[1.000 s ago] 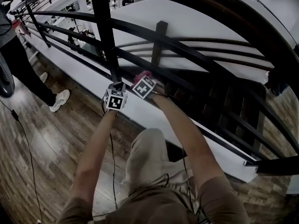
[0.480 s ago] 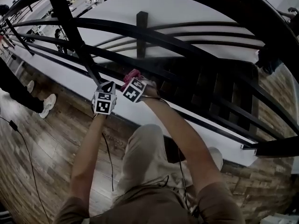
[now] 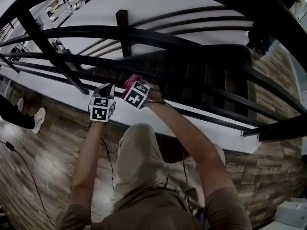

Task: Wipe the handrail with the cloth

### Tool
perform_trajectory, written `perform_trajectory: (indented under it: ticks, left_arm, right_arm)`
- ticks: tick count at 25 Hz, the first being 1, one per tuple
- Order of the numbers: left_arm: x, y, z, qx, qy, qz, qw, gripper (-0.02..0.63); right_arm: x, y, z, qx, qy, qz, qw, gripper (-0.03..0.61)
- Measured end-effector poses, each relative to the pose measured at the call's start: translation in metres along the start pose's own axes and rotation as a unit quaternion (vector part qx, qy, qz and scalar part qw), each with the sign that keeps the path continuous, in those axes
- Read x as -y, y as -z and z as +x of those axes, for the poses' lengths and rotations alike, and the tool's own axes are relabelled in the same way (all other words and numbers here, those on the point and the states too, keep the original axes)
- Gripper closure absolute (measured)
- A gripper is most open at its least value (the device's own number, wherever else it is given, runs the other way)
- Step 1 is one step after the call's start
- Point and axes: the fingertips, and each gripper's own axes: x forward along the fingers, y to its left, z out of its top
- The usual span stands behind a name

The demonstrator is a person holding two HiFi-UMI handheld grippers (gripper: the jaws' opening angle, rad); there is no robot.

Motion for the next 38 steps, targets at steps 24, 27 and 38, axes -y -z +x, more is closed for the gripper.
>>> perform_trajectory:
  ticks: [24,27,38]
  left_arm:
    - [0.251,-0.062,0.050,0.014,0.156,0.113,0.9812,0.597]
    - [0.278,-0.067,0.056,0.014,0.171,0.124,0.9774,0.597]
    - [0.397,-0.090,0.064,0.020,0.238,0.144,0.9603,0.597]
  right_arm:
    - [0.040,0.211,-0.141,0.002,0.027,0.086,0.996,0.453]
    - [0.047,0.240,-0.160,-0.007,0.039,0.101,0.994,0.453]
    - [0.073,0.367,-0.242,-0.056,0.107,0.152,0.981,0.453]
